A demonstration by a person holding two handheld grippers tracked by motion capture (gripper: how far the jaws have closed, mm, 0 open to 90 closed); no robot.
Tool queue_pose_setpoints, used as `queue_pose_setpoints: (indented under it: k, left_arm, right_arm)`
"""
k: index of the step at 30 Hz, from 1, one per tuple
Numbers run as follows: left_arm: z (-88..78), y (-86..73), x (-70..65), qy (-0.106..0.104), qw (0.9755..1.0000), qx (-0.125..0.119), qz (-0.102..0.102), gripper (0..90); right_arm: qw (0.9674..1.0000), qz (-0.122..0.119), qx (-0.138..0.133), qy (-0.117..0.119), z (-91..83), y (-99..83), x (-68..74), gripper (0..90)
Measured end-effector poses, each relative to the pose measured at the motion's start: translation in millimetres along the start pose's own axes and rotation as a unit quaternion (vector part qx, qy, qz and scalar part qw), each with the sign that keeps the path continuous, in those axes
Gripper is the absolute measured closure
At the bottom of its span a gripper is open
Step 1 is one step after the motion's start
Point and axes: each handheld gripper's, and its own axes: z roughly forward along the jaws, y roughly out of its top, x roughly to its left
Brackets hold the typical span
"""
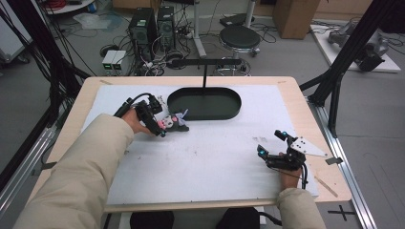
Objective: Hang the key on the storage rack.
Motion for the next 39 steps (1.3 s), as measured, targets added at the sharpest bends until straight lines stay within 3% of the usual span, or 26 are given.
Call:
queue_pose_setpoints:
  k: [3, 11, 15, 17, 19, 26, 30, 31, 33, 37, 39]
  left_arm:
    - [1.9, 0.3, 0.0, 0.0, 0.9999, 0.012, 0.009, 9.6]
    - [11.7, 1.8, -4.1, 0.003, 0.9993, 0.034, 0.013, 15.5]
    - [13.3, 2.0, -5.9, 0.007, 0.999, 0.041, 0.015, 30.8]
    - [12.9, 1.8, -6.3, 0.005, 0.9991, 0.04, 0.015, 44.3]
    - [11.8, 1.9, -7.6, 0.016, 0.9989, 0.039, 0.02, 48.5]
    - [8.6, 0.7, -6.2, 0.015, 0.9991, 0.038, 0.014, 55.0]
    - [4.3, -2.0, -3.3, 0.015, 0.9995, 0.029, 0.0, 56.2]
    - [-0.9, -3.3, -1.2, 0.012, 0.9998, 0.012, -0.013, 56.3]
    - [-3.6, -4.1, 0.3, 0.009, 0.9998, 0.001, -0.02, 56.4]
    - [-18.4, -9.8, 6.6, 0.014, 0.9978, -0.041, -0.05, 56.4]
    - [-22.4, -11.5, 8.5, 0.012, 0.9969, -0.05, -0.059, 56.3]
  right_arm:
    - [1.0, 0.002, 0.001, 0.0, -0.2, 0.0, 0.5, 2.2]
    - [1.0, 0.002, 0.002, 0.0, -0.2, 0.0, 0.5, 2.2]
    - [1.0, 0.0, 0.0, 0.0, 0.0, 0.0, 0.0, 2.2]
    - [1.0, 0.001, 0.001, 0.0, -0.1, 0.0, 0.0, 2.2]
    - [1.0, 0.001, 0.001, 0.0, -0.1, 0.0, 0.0, 2.2]
    - [1.0, 0.002, 0.002, 0.0, -0.2, 0.0, 0.5, 2.2]
    - [1.0, 0.003, 0.002, 0.0, -0.1, 0.0, 0.6, 2.2]
    - [1.0, 0.001, 0.002, 0.0, -0.1, 0.0, 0.5, 2.2]
    - [1.0, 0.002, 0.002, 0.0, -0.1, 0.0, 0.5, 2.2]
    - [1.0, 0.002, 0.002, 0.0, -0.1, 0.0, 0.5, 2.2]
    - [1.0, 0.0, 0.001, 0.001, 0.1, 0.0, 0.4, 2.2]
